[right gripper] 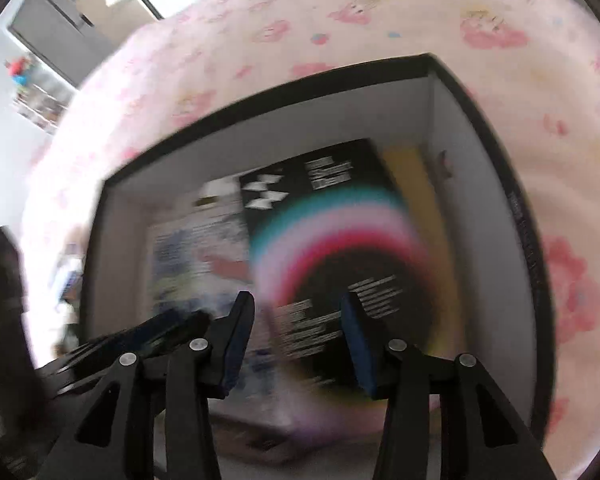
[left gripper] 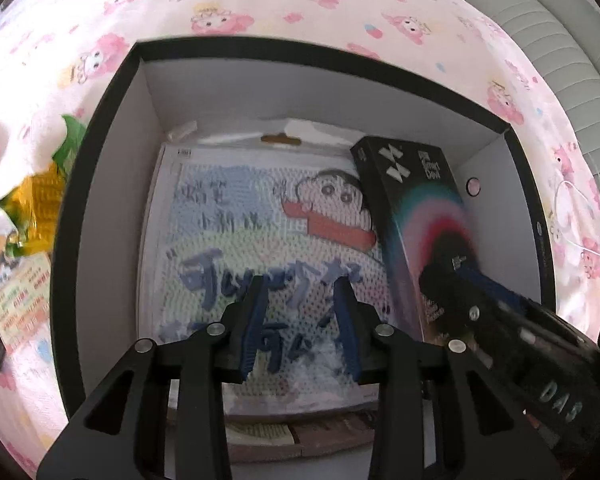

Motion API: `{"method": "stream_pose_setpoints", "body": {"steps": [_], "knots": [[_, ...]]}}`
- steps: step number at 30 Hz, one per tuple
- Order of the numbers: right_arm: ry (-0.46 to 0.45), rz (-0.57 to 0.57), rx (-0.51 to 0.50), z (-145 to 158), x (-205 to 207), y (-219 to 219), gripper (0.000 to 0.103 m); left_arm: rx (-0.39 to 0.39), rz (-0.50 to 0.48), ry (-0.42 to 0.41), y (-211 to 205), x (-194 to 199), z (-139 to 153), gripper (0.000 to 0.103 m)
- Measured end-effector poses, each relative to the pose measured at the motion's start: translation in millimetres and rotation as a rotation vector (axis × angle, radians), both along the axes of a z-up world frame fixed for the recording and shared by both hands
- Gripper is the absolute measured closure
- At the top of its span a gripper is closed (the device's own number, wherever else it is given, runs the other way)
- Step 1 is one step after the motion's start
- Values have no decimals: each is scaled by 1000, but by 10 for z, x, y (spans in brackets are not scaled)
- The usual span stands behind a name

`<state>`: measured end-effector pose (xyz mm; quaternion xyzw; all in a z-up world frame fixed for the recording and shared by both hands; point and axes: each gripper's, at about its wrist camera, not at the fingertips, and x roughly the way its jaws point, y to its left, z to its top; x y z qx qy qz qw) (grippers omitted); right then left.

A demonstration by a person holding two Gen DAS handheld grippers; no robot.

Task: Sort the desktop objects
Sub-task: 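Lower the Smart Devil box into the shoebox beside the bead-art kit, then open the left tool and release the box upright against the wall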

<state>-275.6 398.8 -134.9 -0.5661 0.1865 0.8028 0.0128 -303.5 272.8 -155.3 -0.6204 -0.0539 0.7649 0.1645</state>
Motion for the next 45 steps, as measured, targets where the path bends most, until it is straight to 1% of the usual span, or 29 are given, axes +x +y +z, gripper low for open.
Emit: {"method": "stream_pose_setpoints", "body": {"steps": [4, 6, 9, 10, 12, 14, 16, 18, 21, 25, 26, 29, 36, 37, 38, 39, 44, 45], "knots": [[-25, 9, 135, -24, 62, -45, 60, 12, -9, -17, 129, -116, -7, 70], [-33, 26, 168, -17, 80, -59, 60, 34, -5, -23, 207, -215, 5, 69], [-29, 68, 153, -40, 122, -140, 59, 63, -14, -49, 356, -320, -26, 68], [-26, 74, 152, -40, 126, -157, 58, 69, -21, -61, 416, -342, -46, 69], [-21, 69, 145, -49, 133, -155, 57, 48, -35, -57, 488, -334, -61, 70], [-20, 43, 145, -66, 136, -89, 57, 71, -38, -51, 519, -295, -74, 70], [-25, 8, 166, -58, 101, 41, 57, 92, -31, -45, 535, -278, -93, 70], [-26, -21, 172, -58, 67, 124, 57, 103, -11, -45, 514, -267, -92, 70], [-27, -14, 176, -26, 80, 112, 57, 91, 13, -33, 336, -219, -7, 70], [-15, 50, 123, 1, 113, 1, 55, 86, 44, -12, 158, -168, 95, 70], [-14, 62, 131, 1, 114, -31, 53, 89, 48, -8, 125, -156, 120, 70], [-13, 82, 162, -14, 115, -144, 53, 88, 43, 0, 34, -94, 175, 70], [-24, 44, 173, -1, 149, -118, 49, 77, 36, -17, -188, 14, 183, 70], [-26, 38, 173, 2, 155, -113, 49, 78, 33, -18, -201, 29, 197, 70], [-28, 32, 174, 5, 161, -108, 56, 77, 31, -18, -188, 33, 186, 70], [-30, 27, 174, 8, 167, -103, 56, 76, 30, -19, -172, 37, 174, 70], [-39, -1, 177, 23, 197, -78, 54, 96, 23, -14, -176, 84, 187, 70], [-31, -10, 133, 61, 228, -13, 54, 100, 22, -12, -177, 94, 190, 70]]}}
